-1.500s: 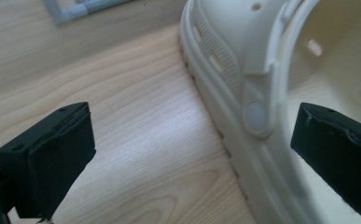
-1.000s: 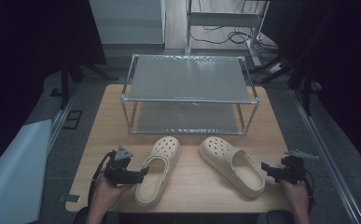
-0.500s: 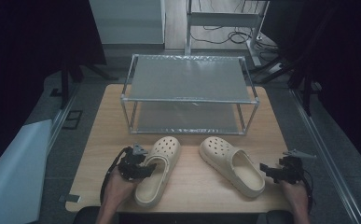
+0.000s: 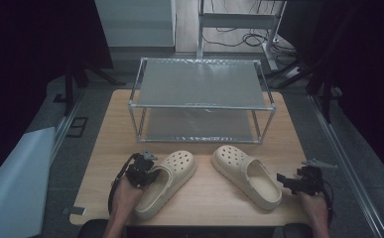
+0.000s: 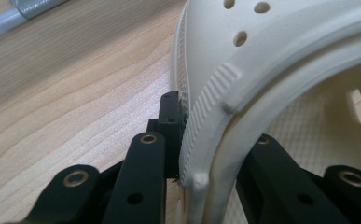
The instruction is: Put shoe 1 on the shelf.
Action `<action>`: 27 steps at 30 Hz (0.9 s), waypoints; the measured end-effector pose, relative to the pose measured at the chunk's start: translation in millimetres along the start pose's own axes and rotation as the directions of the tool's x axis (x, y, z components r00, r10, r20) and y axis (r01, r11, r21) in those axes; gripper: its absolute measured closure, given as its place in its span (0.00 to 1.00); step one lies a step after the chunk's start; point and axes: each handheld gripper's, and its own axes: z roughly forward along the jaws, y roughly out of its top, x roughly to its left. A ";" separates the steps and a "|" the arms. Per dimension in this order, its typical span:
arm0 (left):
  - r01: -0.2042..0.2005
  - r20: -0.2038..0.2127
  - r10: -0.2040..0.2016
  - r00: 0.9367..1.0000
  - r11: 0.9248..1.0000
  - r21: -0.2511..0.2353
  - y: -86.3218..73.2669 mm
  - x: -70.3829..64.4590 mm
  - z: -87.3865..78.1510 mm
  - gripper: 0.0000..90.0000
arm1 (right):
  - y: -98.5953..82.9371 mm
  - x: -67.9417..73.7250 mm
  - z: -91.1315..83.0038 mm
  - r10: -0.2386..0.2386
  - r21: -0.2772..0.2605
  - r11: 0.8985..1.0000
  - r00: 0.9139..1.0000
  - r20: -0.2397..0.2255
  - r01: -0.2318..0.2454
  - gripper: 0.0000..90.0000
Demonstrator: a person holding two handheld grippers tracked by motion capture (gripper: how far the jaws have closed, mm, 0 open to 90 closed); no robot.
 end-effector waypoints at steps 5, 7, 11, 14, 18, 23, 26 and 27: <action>0.051 0.083 -0.051 0.995 0.999 0.002 0.0 13.1 -0.6 0.86 | -0.1 -0.5 -0.3 0.002 -0.002 1.000 1.000 -0.002 -0.002 0.06; 0.072 0.138 -0.072 0.988 0.997 0.002 -0.9 19.0 -0.6 0.86 | -0.2 -0.5 -0.1 0.001 0.000 1.000 1.000 -0.002 -0.001 0.06; 0.110 0.199 -0.107 0.974 0.994 -0.003 -2.6 26.0 -0.4 0.86 | -0.1 -0.5 -0.3 0.000 0.001 1.000 1.000 -0.004 0.000 0.06; 0.150 0.243 -0.143 0.960 0.989 -0.011 -3.5 33.7 -3.1 0.86 | -0.1 -0.3 0.1 -0.001 0.000 1.000 1.000 -0.002 0.001 0.07; 0.191 0.288 -0.177 0.941 0.981 -0.020 -2.7 40.7 -7.8 0.86 | 0.0 0.2 0.2 -0.004 0.002 1.000 1.000 -0.003 0.004 0.07; 0.230 0.323 -0.211 0.922 0.973 -0.021 -0.8 46.7 -11.6 0.86 | 0.1 0.3 0.0 -0.004 0.000 1.000 1.000 -0.004 0.004 0.07; 0.266 0.362 -0.240 0.901 0.964 -0.023 1.3 52.7 -14.0 0.86 | 0.1 0.3 -0.1 -0.004 0.000 1.000 1.000 -0.004 0.004 0.07; 0.266 0.362 -0.240 0.901 0.964 -0.023 1.3 52.7 -14.0 0.86 | 0.0 0.3 0.0 -0.004 0.000 1.000 1.000 -0.005 0.004 0.07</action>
